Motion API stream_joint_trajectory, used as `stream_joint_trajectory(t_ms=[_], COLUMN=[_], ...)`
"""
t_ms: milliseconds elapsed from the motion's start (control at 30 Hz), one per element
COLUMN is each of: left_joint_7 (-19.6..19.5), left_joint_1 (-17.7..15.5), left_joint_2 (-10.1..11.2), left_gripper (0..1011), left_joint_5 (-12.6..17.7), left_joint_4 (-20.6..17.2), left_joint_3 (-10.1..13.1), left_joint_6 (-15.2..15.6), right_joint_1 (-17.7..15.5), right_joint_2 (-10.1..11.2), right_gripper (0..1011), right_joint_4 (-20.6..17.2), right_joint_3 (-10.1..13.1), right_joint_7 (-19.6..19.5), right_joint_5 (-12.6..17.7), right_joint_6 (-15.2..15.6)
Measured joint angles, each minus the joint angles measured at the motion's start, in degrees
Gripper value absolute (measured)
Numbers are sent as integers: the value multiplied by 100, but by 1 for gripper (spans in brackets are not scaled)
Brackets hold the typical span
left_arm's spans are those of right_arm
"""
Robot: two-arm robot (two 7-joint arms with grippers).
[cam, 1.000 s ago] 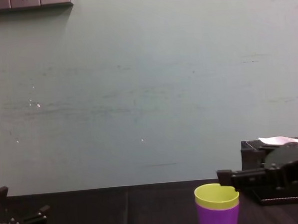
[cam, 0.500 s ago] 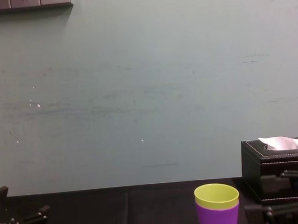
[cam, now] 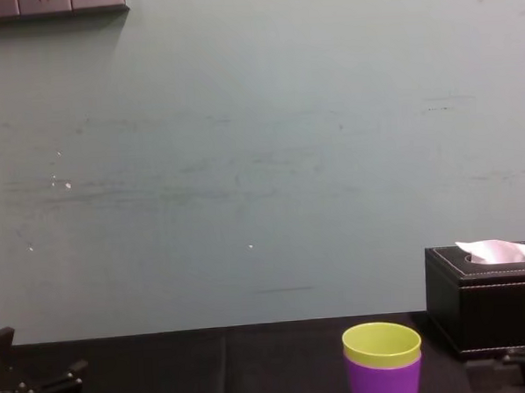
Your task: Stack the three plastic cups sequentially using one hand.
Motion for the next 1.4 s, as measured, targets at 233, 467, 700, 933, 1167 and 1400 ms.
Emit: stream_joint_trajectory(t_ms=[233,467,700,933,1167,1400], left_joint_7=[0,0,0,0,0,0], left_joint_1=[0,0,0,0,0,0], left_joint_2=[0,0,0,0,0,0], left_gripper=[1011,1011,1011,1012,1011,1011], left_joint_5=[0,0,0,0,0,0], left_joint_4=[0,0,0,0,0,0], left_joint_3=[0,0,0,0,0,0], left_joint_6=[0,0,0,0,0,0], right_joint_1=[45,107,183,257,346,432], right_joint_2=[-12,-45,-78,-127,-190,-256], right_gripper=[1003,1003,1003,1003,1003,1003], right_joint_4=[87,183,270,371,467,544], right_joint_3=[-123,-221,-334,-430,-525,-597], right_joint_7=[8,33,82,116,166,202], right_joint_5=[-53,-94,-171,-233,-282,-318], right_joint_6=[11,33,47,54,63,70])
